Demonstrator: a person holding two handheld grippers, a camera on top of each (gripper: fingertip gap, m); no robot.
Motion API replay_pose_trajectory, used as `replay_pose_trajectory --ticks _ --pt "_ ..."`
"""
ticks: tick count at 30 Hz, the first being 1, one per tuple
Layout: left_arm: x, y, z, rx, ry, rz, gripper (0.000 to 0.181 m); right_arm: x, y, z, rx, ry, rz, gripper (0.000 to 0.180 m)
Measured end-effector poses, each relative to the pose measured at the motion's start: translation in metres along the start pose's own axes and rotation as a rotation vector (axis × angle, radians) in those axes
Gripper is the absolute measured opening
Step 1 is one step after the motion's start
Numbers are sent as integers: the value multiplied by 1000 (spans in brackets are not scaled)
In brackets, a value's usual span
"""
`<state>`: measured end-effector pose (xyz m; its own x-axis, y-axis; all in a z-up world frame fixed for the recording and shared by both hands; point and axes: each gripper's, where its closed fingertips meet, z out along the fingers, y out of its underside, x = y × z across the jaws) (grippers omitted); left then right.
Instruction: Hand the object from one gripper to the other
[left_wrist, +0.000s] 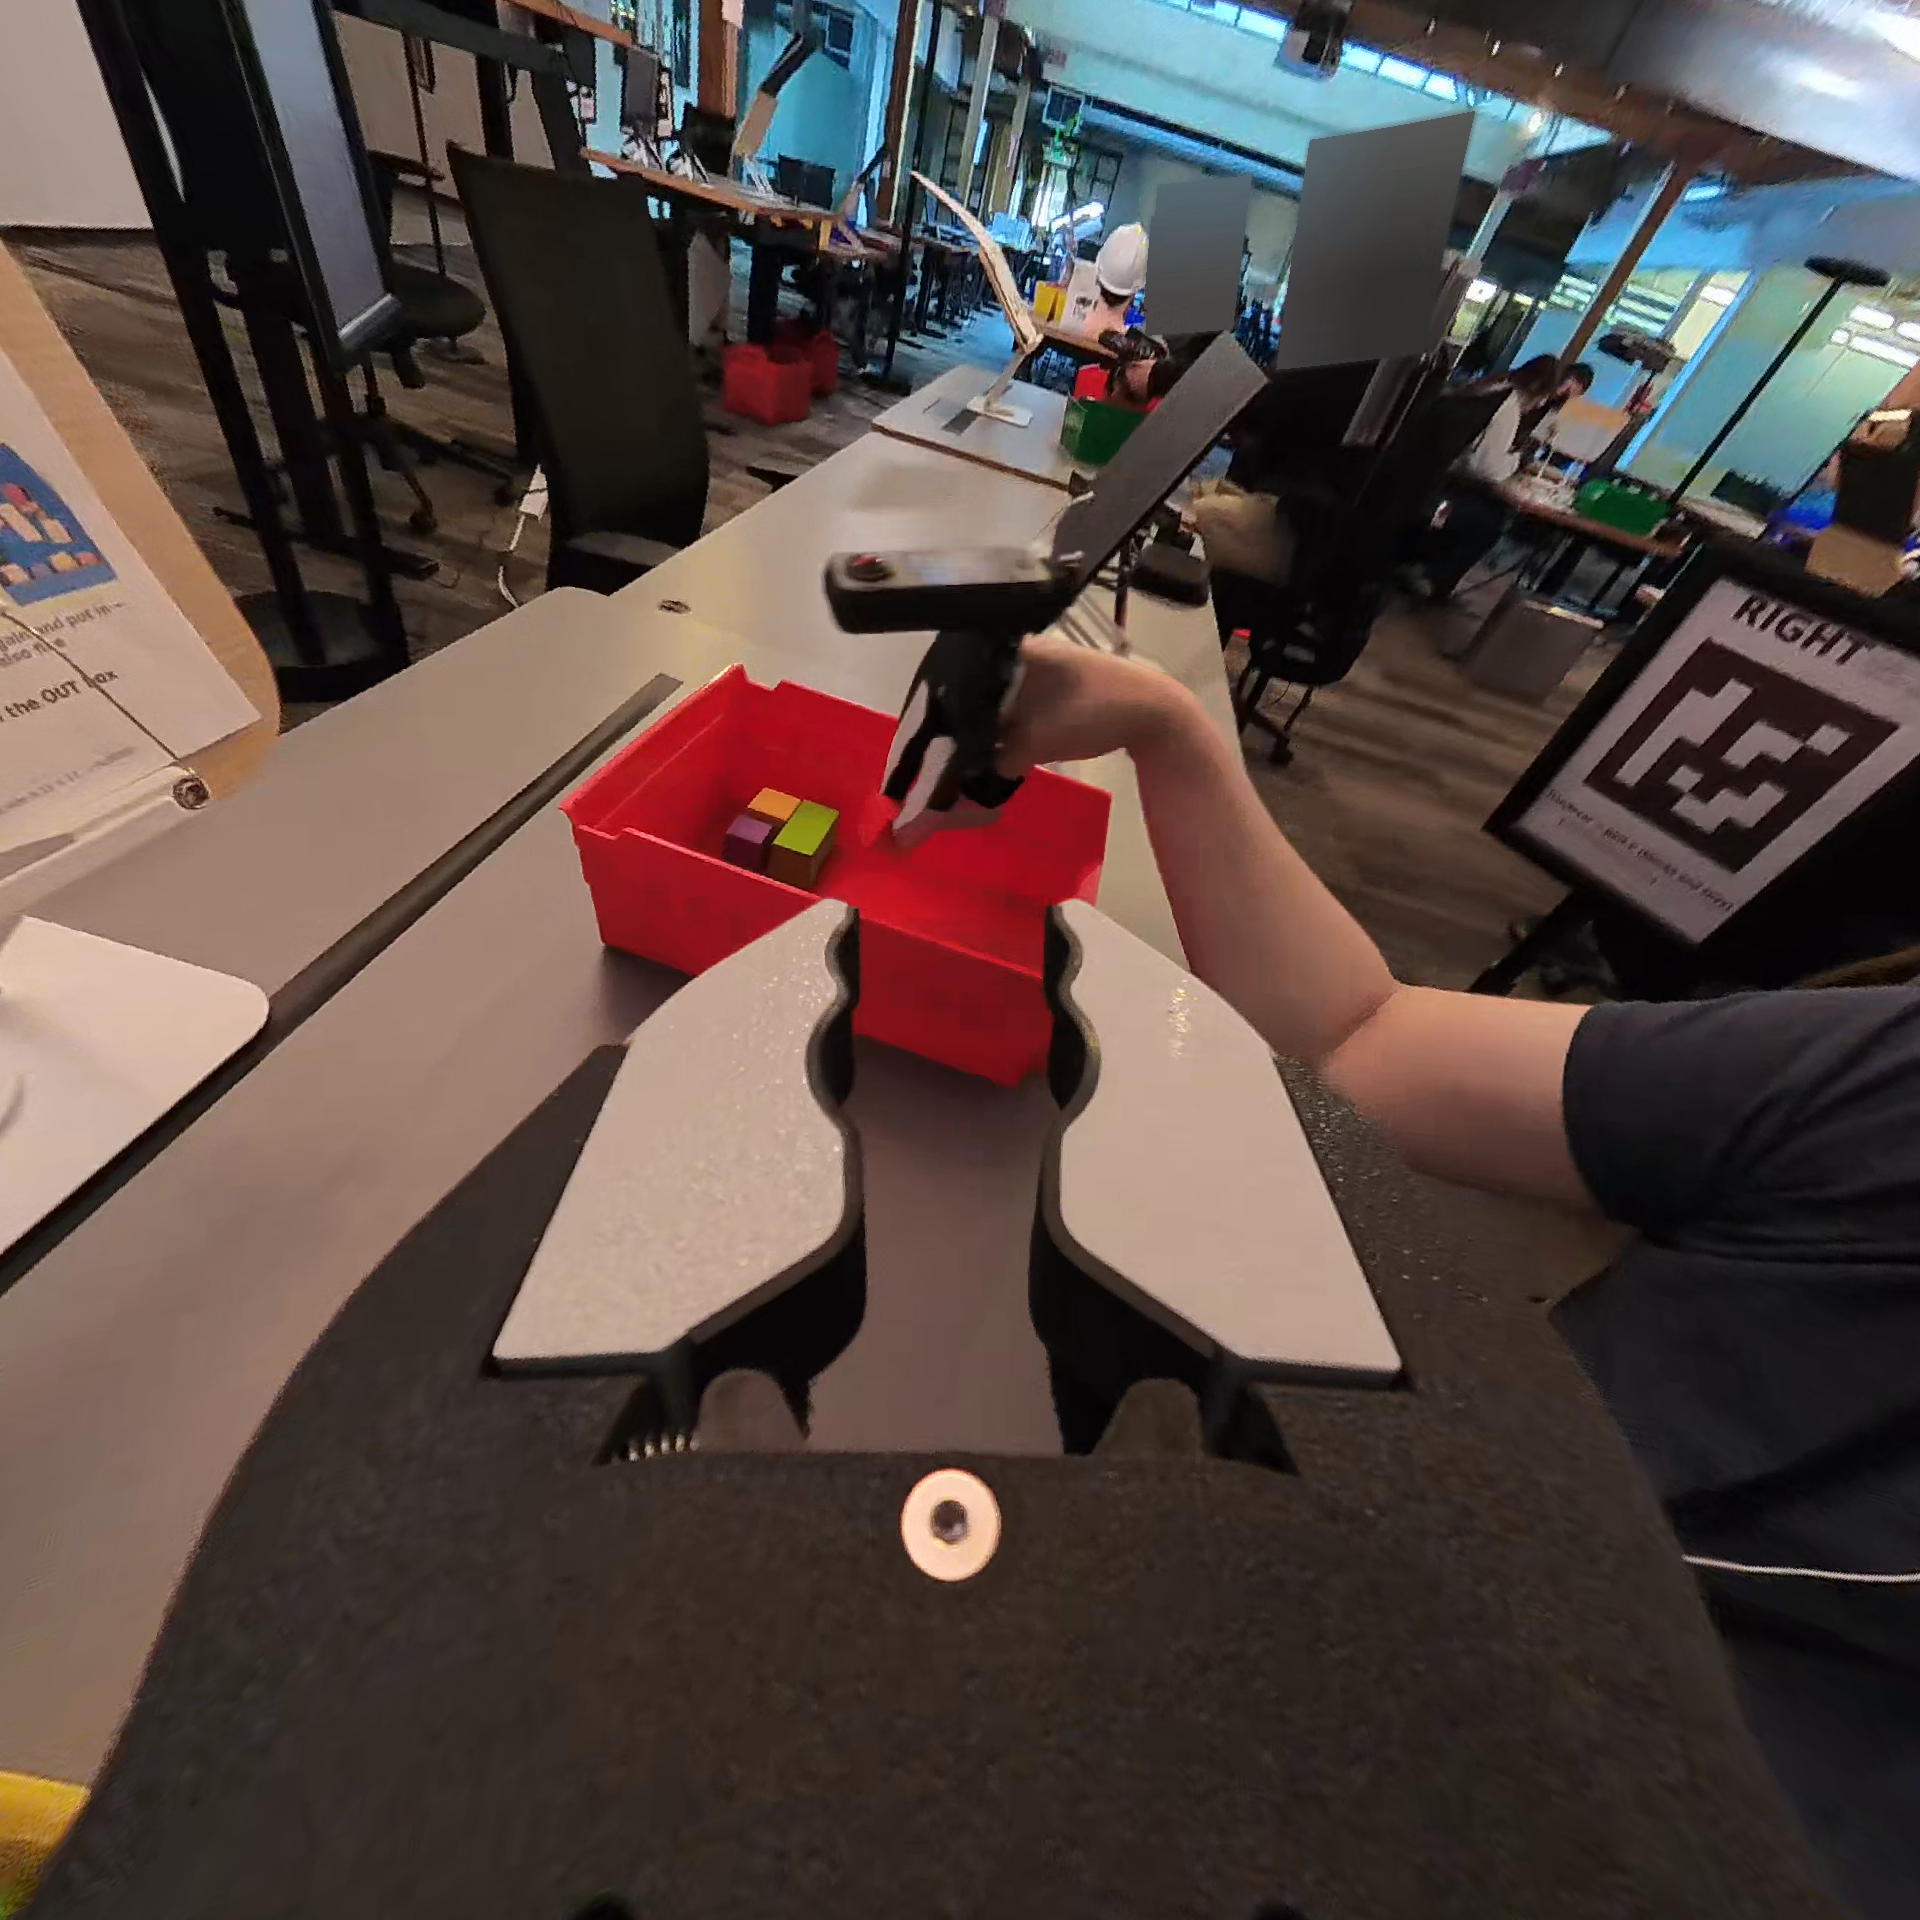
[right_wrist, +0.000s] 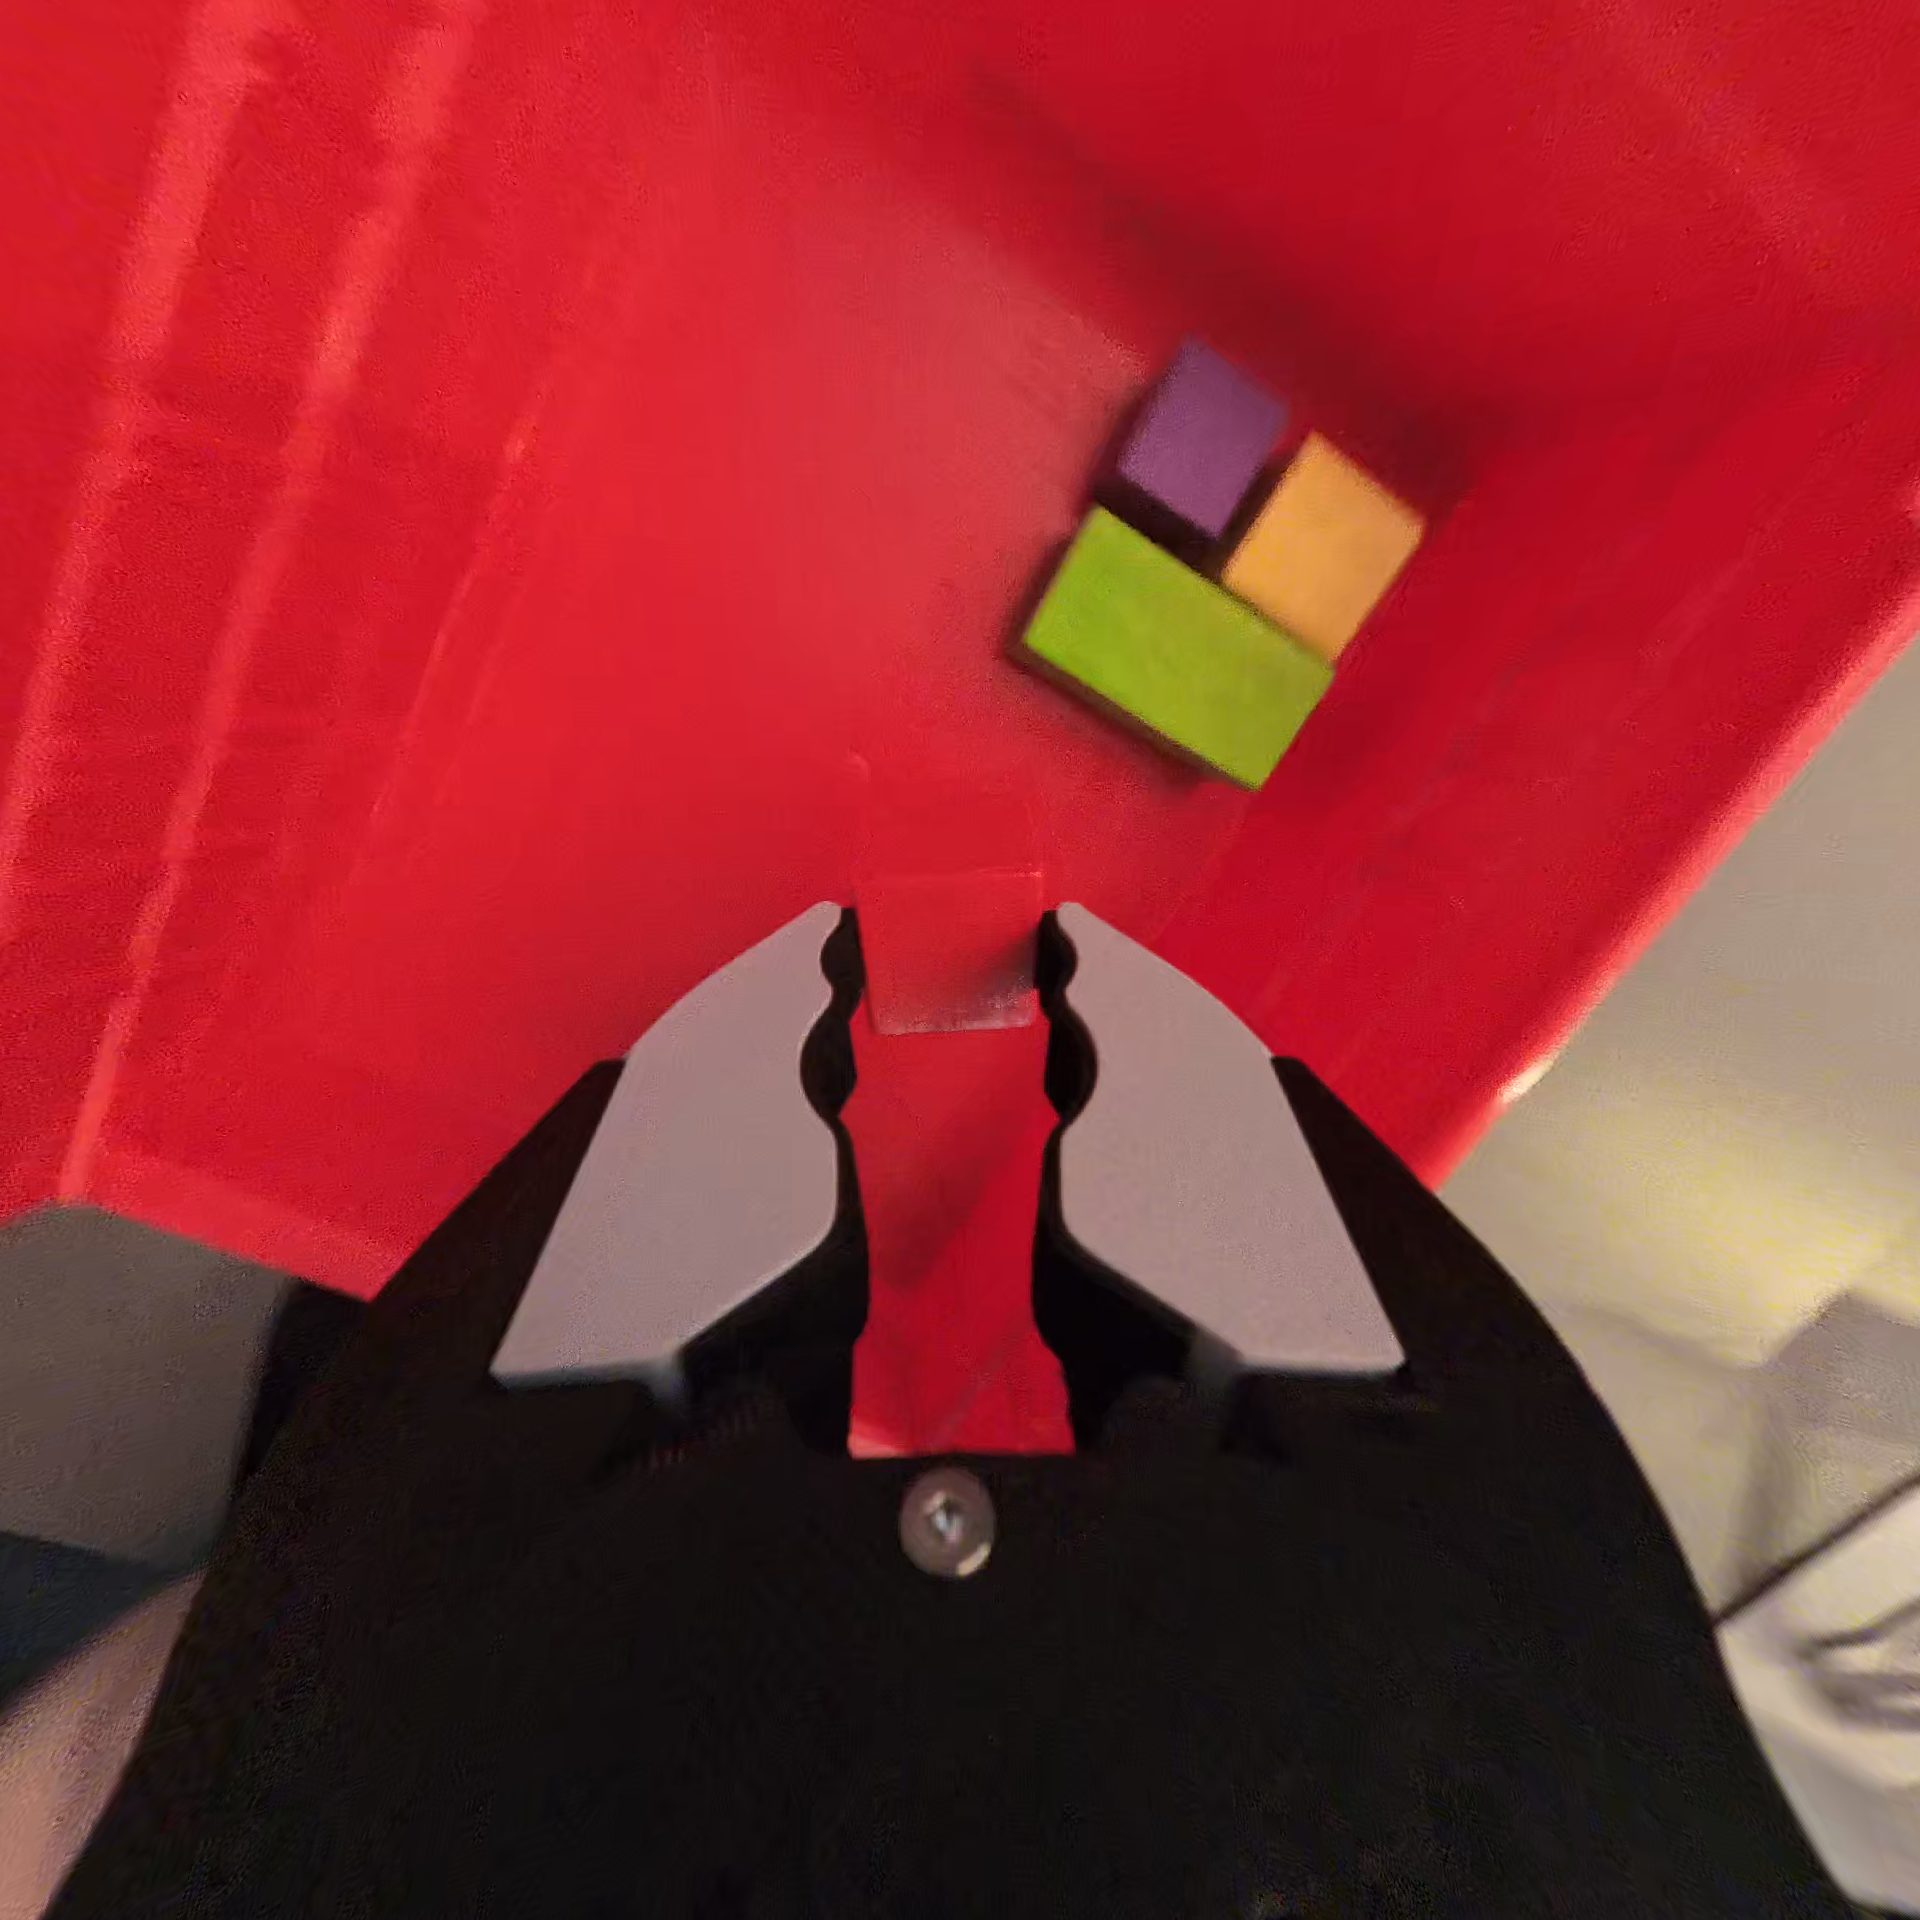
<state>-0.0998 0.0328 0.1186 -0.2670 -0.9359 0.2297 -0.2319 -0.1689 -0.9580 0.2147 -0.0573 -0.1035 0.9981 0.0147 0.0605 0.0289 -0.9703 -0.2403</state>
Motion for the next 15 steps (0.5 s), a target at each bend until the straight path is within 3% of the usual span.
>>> replay_pose_trajectory --ticks 3,15 --pt "6 2 0 -25 2 17 32 14 13 20 -99 -15 183 34" --pt "19 5 4 -58 25 44 31 43 12 42 -160 185 293 34"
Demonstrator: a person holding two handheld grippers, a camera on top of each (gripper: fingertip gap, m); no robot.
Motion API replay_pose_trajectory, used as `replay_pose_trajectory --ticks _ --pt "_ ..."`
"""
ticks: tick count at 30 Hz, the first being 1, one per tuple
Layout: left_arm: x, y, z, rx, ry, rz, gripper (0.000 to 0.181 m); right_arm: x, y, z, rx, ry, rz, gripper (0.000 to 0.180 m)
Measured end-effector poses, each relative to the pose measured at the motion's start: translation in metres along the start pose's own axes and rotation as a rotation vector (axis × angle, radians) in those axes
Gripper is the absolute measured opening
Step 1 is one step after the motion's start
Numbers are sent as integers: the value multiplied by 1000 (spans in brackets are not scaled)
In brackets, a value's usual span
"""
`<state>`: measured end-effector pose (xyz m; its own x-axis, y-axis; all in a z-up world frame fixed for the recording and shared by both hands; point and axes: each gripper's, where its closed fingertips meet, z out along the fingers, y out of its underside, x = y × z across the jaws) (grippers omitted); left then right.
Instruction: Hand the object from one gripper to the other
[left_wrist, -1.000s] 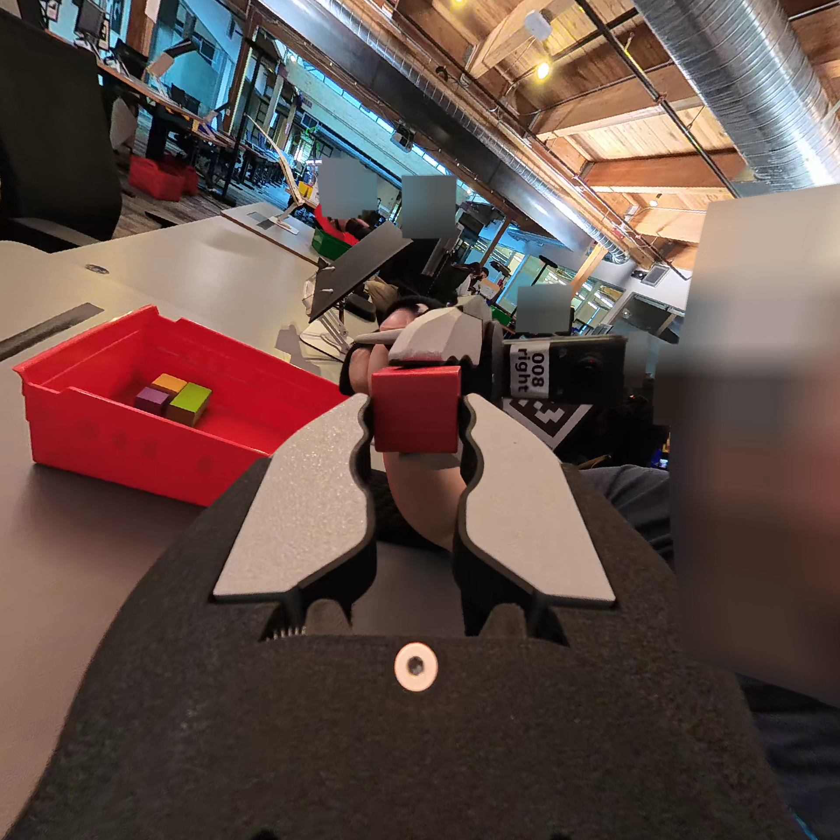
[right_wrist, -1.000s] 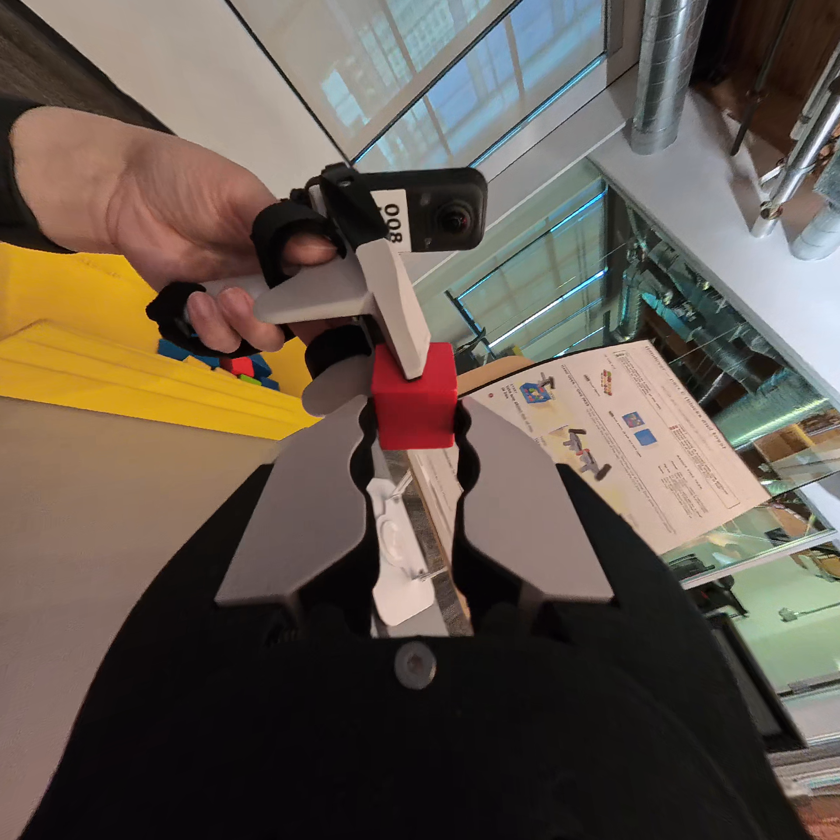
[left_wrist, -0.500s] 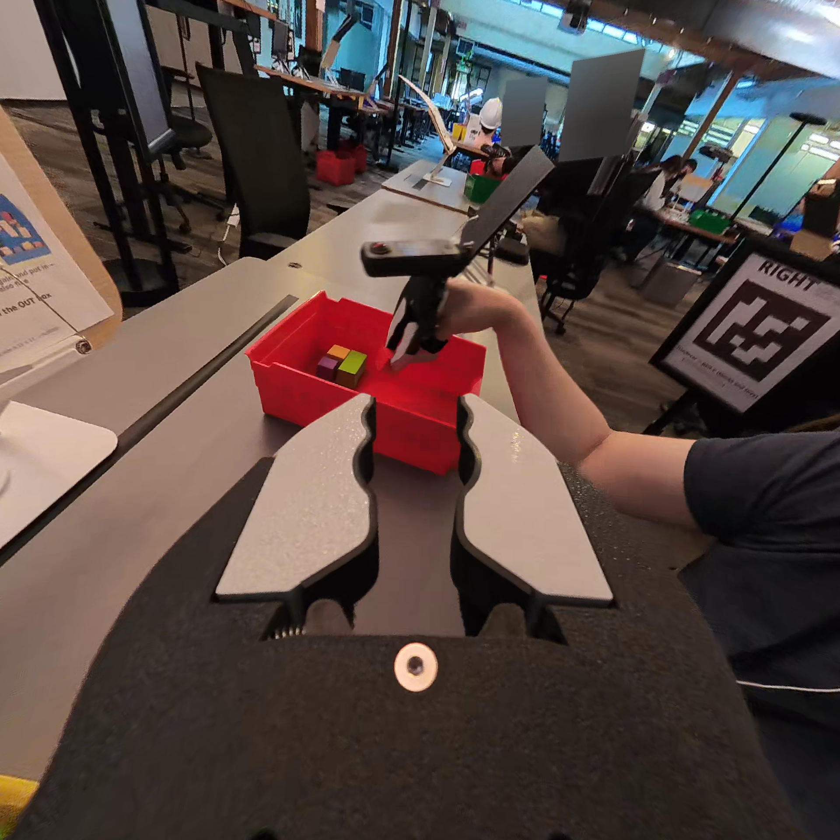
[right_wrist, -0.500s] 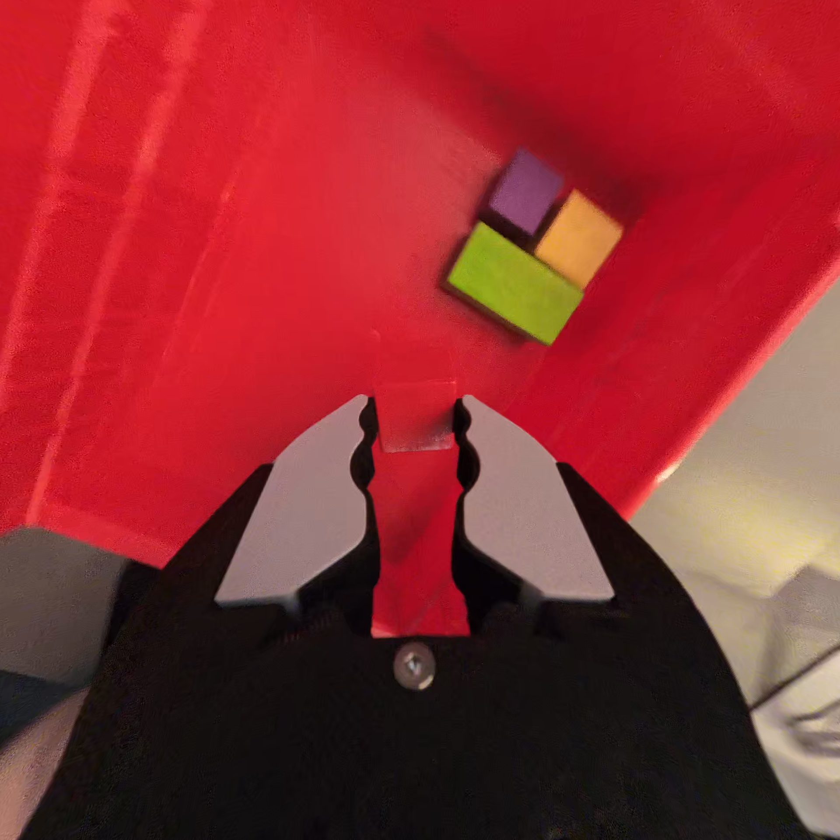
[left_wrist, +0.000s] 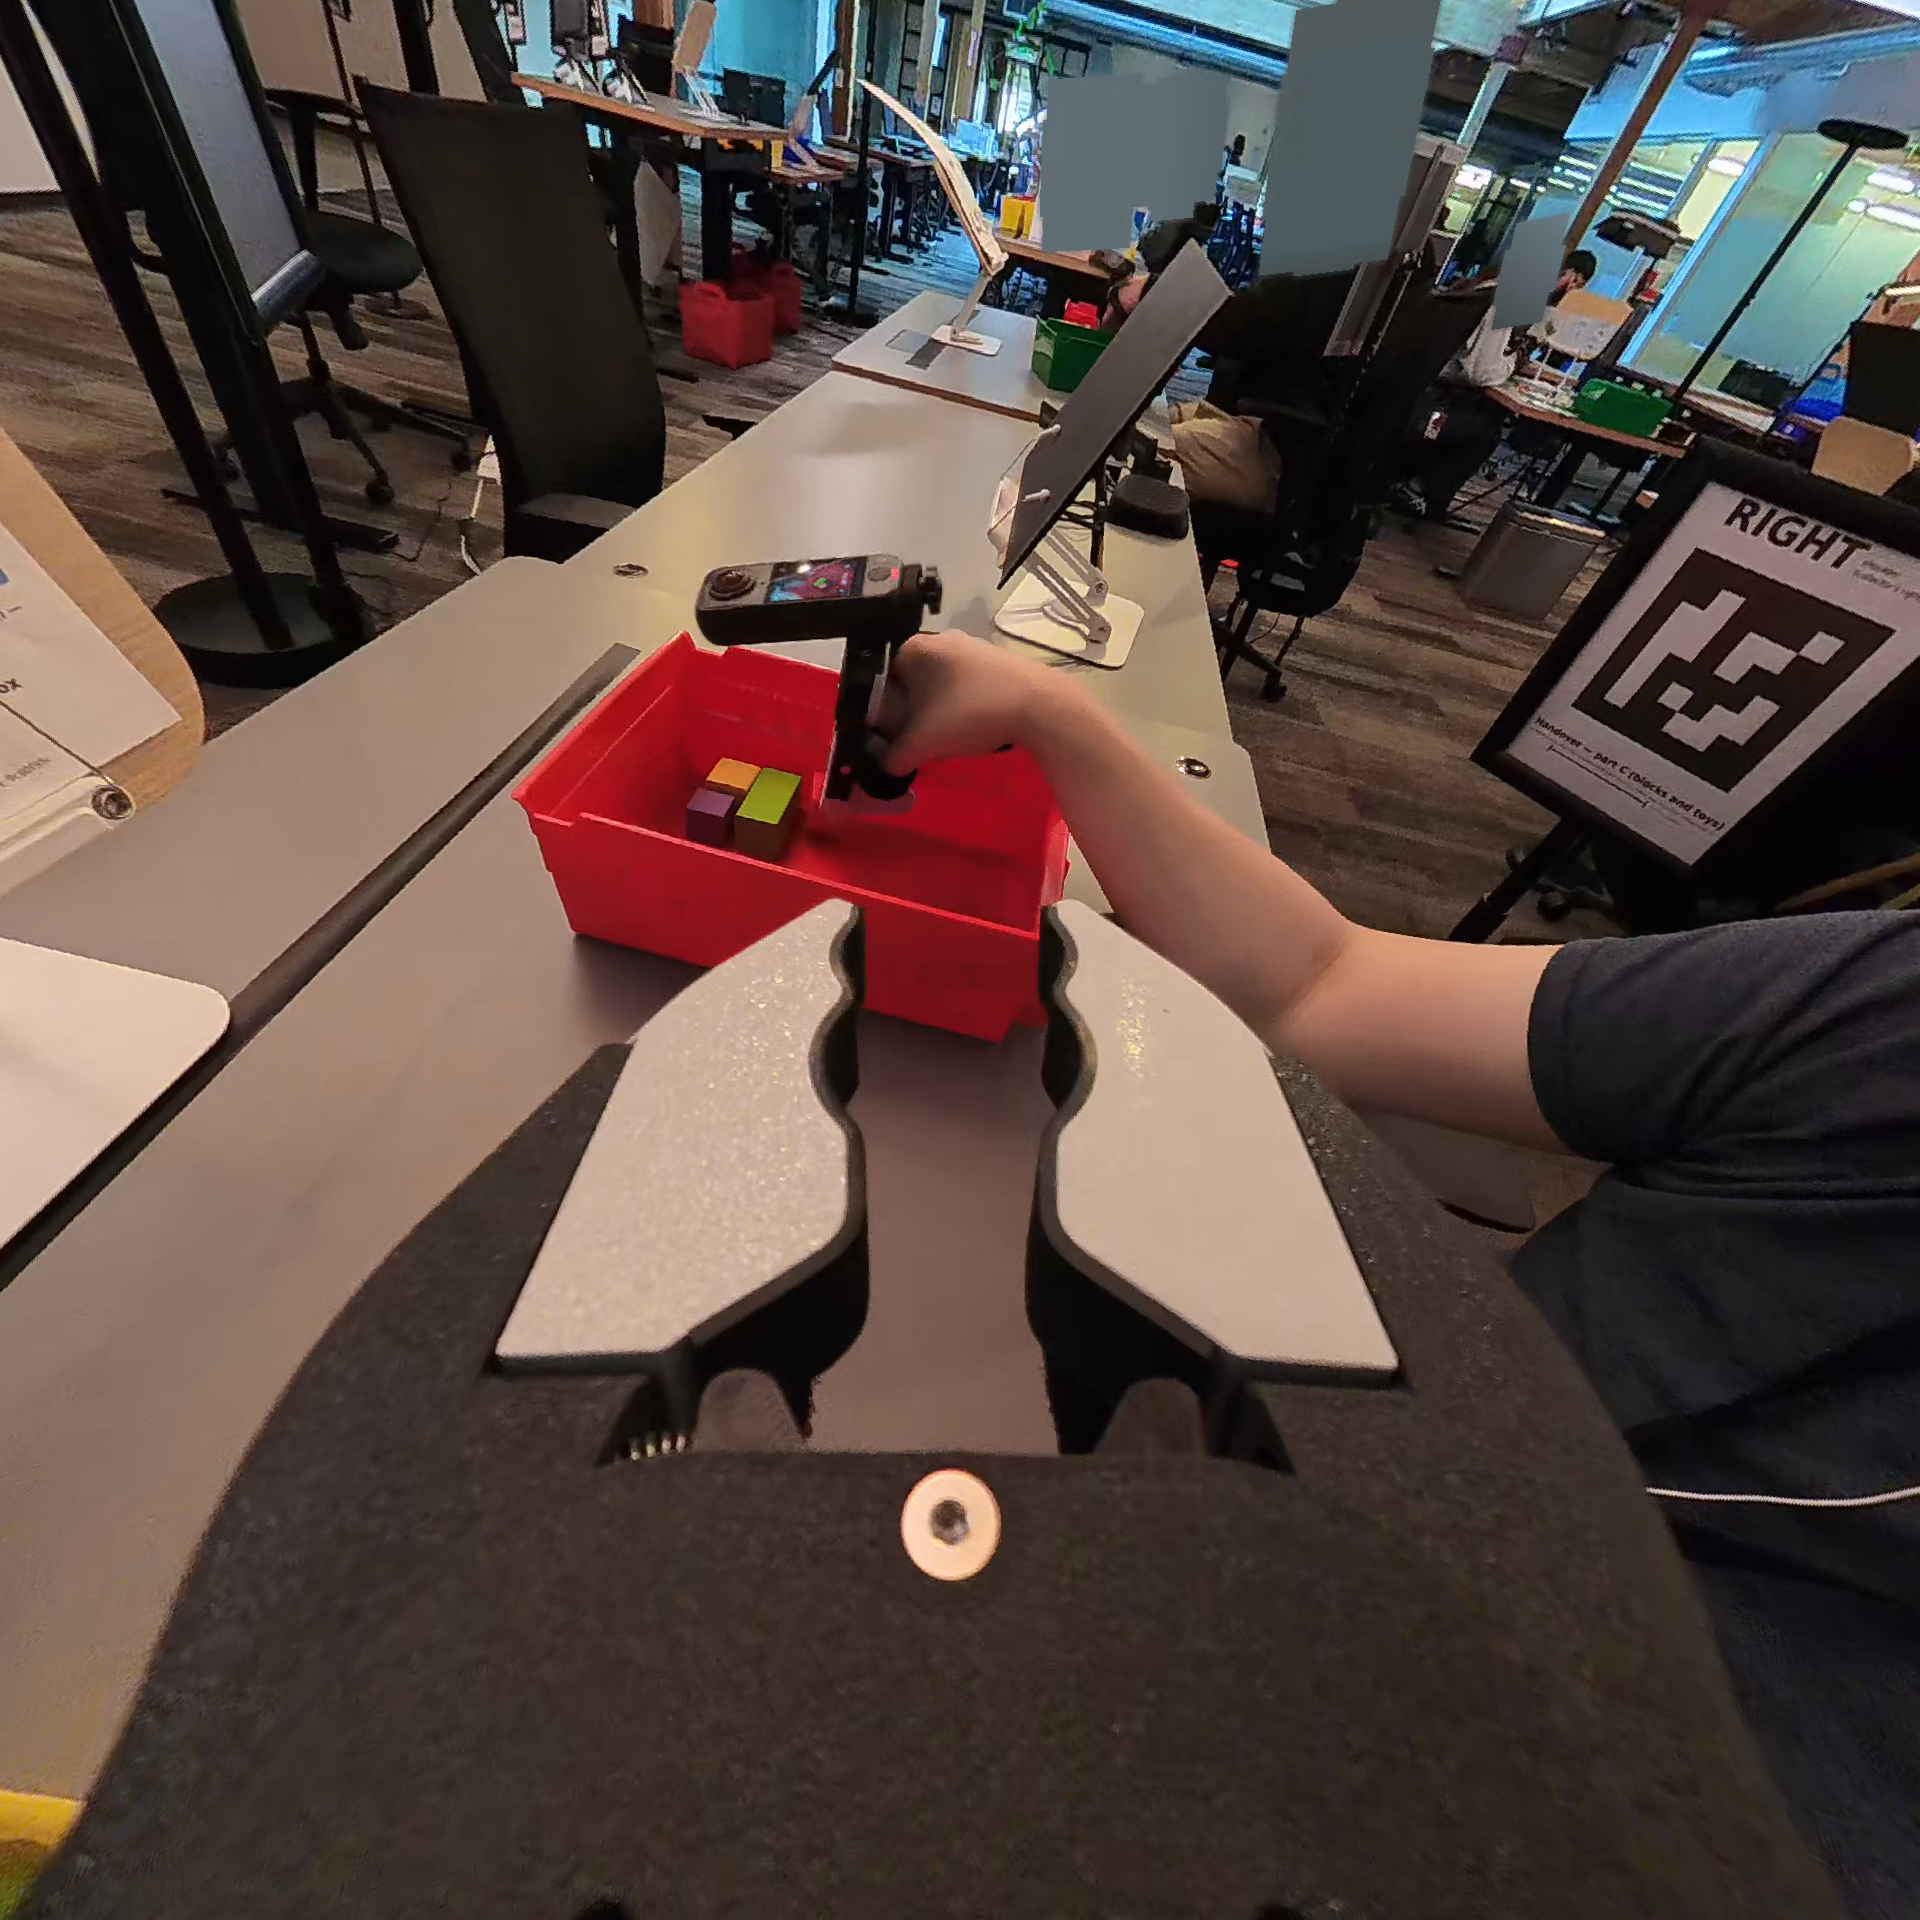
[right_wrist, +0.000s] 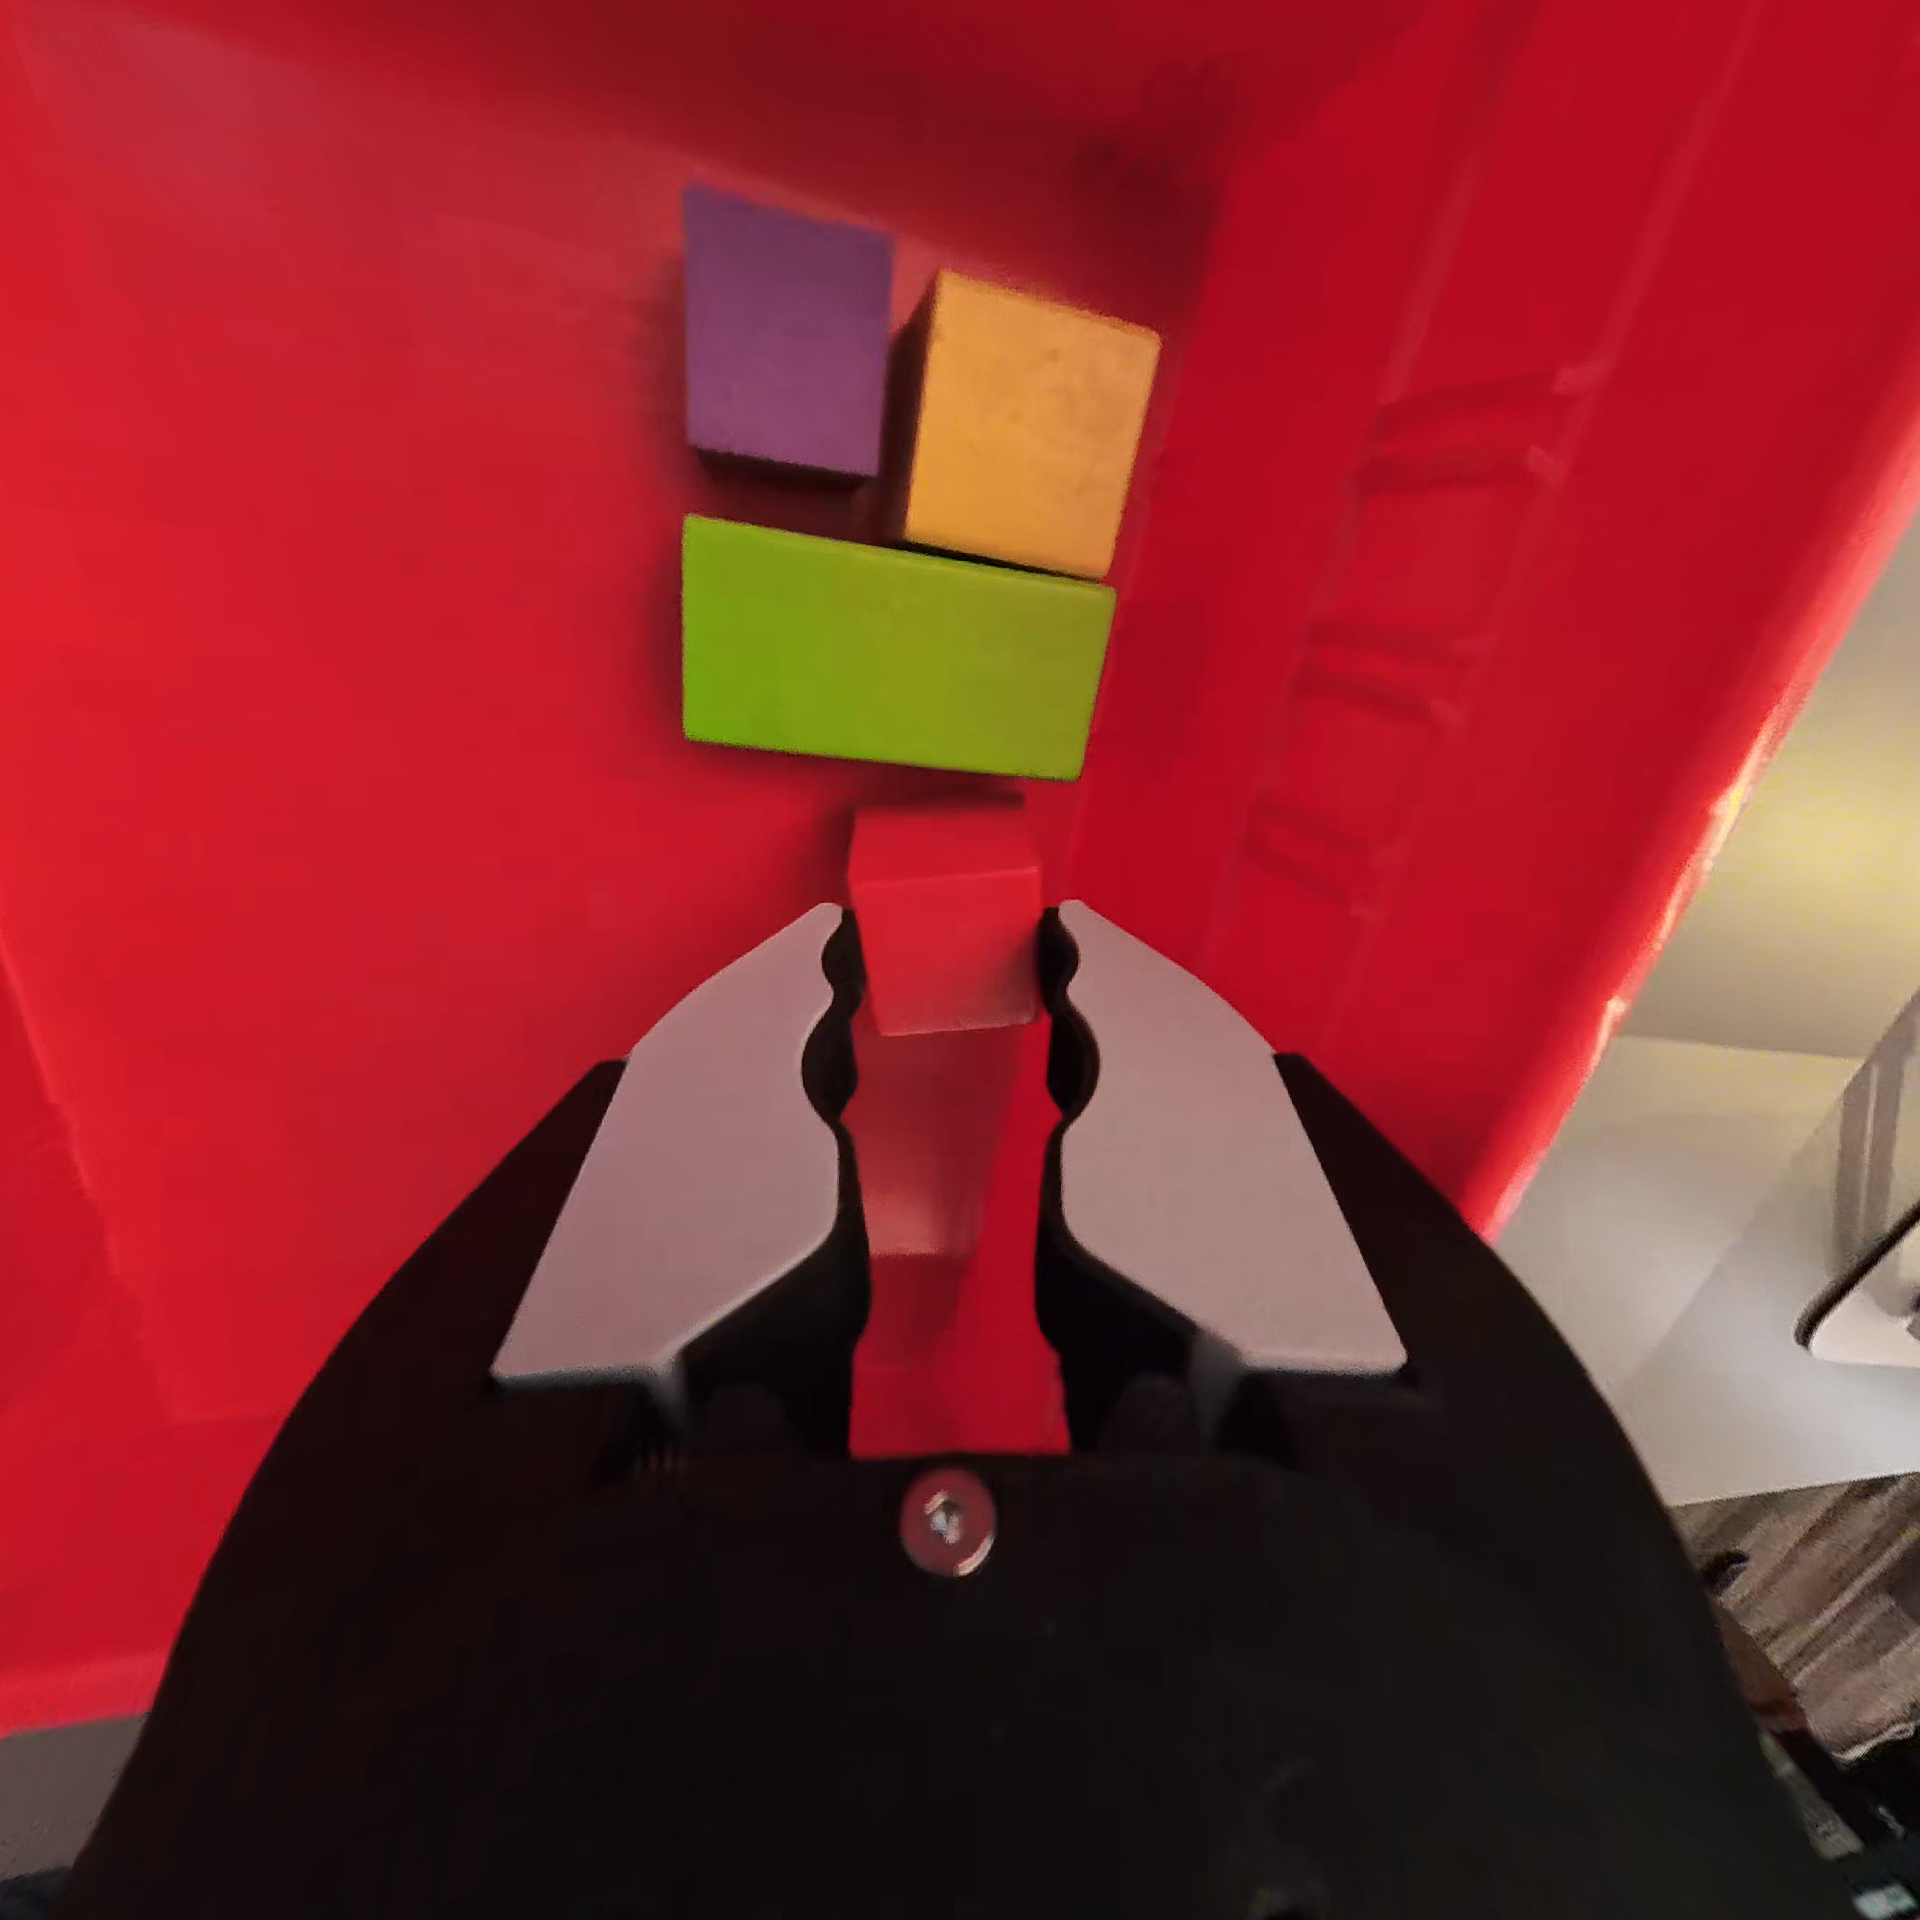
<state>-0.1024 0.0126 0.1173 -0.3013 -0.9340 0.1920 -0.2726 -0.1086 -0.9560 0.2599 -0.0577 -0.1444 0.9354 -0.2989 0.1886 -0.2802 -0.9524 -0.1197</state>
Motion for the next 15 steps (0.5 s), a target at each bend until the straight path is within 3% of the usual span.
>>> replay_pose_trajectory --ticks 15 --pt "12 -3 0 7 9 37 25 0 4 5 -60 1 114 39"
